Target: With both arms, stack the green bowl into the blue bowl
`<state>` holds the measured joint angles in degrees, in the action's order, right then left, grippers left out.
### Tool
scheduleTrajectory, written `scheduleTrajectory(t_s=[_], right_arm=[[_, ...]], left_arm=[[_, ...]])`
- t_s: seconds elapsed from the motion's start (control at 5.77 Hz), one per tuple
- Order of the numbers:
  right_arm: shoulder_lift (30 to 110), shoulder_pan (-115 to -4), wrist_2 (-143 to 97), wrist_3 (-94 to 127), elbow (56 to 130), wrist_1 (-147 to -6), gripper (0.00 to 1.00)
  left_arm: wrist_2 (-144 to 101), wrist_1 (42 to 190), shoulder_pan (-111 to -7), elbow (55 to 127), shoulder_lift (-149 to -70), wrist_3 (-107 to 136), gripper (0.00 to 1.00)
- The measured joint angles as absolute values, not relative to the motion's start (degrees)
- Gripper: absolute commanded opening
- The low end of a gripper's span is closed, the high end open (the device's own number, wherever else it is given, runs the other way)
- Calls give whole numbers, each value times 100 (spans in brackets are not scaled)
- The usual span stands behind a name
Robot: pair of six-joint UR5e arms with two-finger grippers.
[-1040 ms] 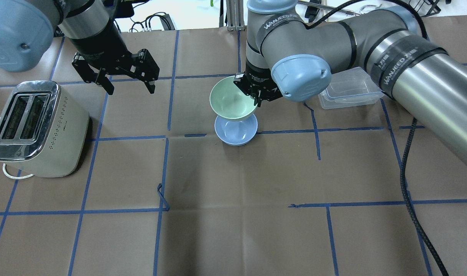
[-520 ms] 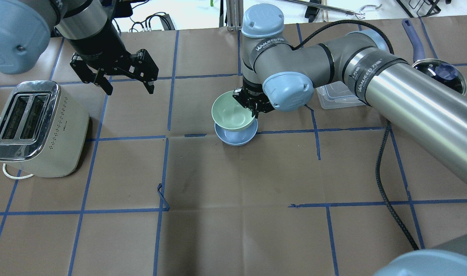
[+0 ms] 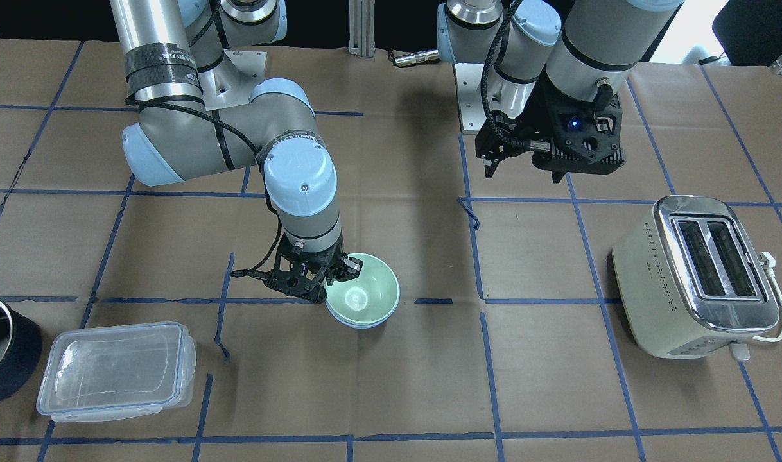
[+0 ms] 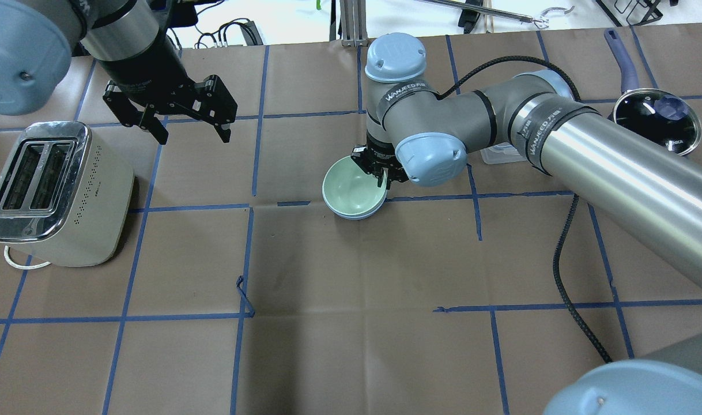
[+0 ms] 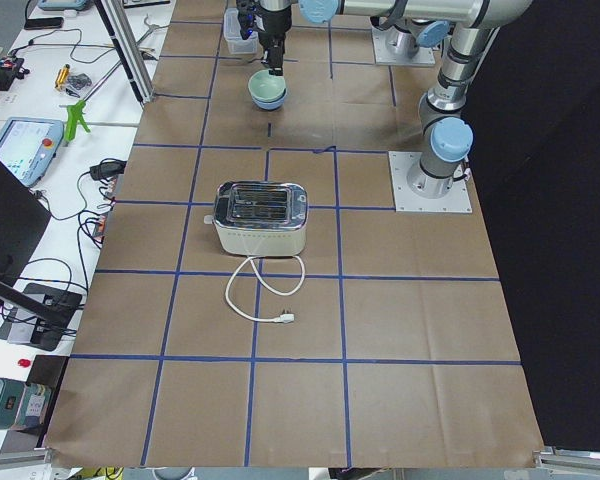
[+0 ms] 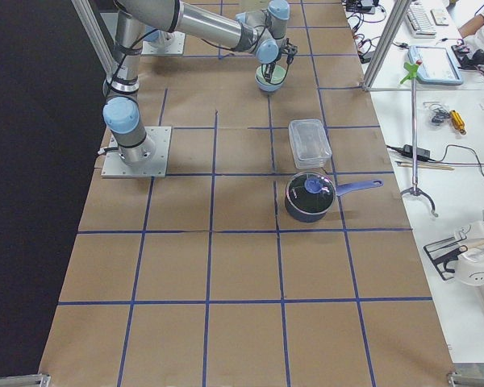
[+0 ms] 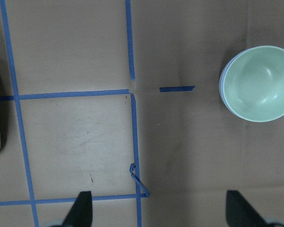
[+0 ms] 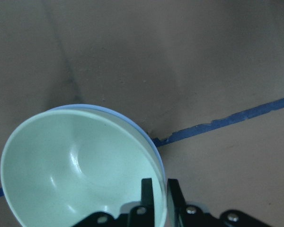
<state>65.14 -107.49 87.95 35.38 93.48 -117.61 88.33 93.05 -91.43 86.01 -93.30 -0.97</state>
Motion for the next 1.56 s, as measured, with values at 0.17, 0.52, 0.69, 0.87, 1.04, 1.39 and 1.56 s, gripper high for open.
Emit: scheduleTrajectory(t_s=[0.17, 0.52, 0.69, 0.87, 1.04, 1.39, 1.56], right_arm=[[6532, -10731, 8788, 3470, 9276, -11755, 100], [6726, -10677, 8794, 3394, 8768, -11251, 100], [6965, -10638, 8826, 3209, 8548, -10756, 100], [7337, -10505, 8875, 2865, 8472, -10230, 100], [7817, -10170, 8900, 2275, 8462, -9594, 100], [8569, -9247, 8918, 1038, 8572, -8622, 100], [8751, -9037, 8923, 868, 8614, -8500, 100]], left_arm=[[8833, 9305, -9151, 8604, -9332, -97, 99], [8836, 9304, -9161, 8604, -9351, -97, 99], [8837, 9301, -9164, 8605, -9360, -97, 99], [8835, 9300, -9166, 8608, -9361, -97, 99], [8833, 9299, -9167, 8611, -9355, -97, 99], [8833, 9296, -9167, 8613, -9341, -97, 99], [8833, 9292, -9167, 8617, -9333, -96, 99]])
